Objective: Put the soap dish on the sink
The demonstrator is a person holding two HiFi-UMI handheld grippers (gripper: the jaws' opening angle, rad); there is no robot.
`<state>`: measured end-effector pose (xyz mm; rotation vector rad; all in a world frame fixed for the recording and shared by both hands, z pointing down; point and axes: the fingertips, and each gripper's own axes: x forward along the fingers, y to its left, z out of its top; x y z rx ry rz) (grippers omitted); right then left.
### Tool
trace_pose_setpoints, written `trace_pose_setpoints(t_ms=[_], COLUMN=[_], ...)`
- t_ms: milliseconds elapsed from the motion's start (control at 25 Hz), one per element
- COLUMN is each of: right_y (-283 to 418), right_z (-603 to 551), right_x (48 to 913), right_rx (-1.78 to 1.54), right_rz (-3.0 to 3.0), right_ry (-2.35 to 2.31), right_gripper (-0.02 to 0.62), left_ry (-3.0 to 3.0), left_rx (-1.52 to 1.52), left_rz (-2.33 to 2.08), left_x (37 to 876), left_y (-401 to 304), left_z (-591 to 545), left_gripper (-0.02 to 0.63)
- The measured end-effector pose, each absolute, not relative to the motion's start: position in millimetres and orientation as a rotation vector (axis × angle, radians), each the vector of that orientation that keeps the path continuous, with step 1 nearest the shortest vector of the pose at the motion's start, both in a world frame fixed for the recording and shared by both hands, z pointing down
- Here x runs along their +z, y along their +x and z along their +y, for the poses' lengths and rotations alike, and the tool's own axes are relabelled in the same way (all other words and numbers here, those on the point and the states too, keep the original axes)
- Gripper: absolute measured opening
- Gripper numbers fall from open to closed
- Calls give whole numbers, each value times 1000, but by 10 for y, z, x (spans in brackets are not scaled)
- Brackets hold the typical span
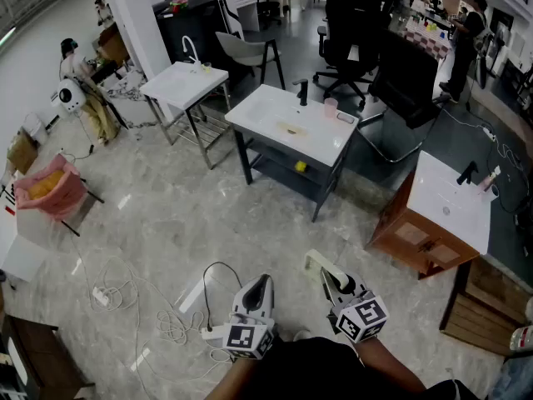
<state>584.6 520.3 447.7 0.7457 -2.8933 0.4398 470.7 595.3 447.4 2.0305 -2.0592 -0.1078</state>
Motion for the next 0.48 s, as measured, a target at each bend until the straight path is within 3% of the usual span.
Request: trace_pose_setpoints(t_ms=[480], right_y=[4725], right_z=[4951], right_x=[4589], right_rx=[484], right_rz=[-2843], right_ry=[702], right_gripper=[5], left_ry=[1961], left_rx=[-152], left_rz=[-2090], left_x=[4546], left_y=[3496], left_z=[5759], left_gripper=[17])
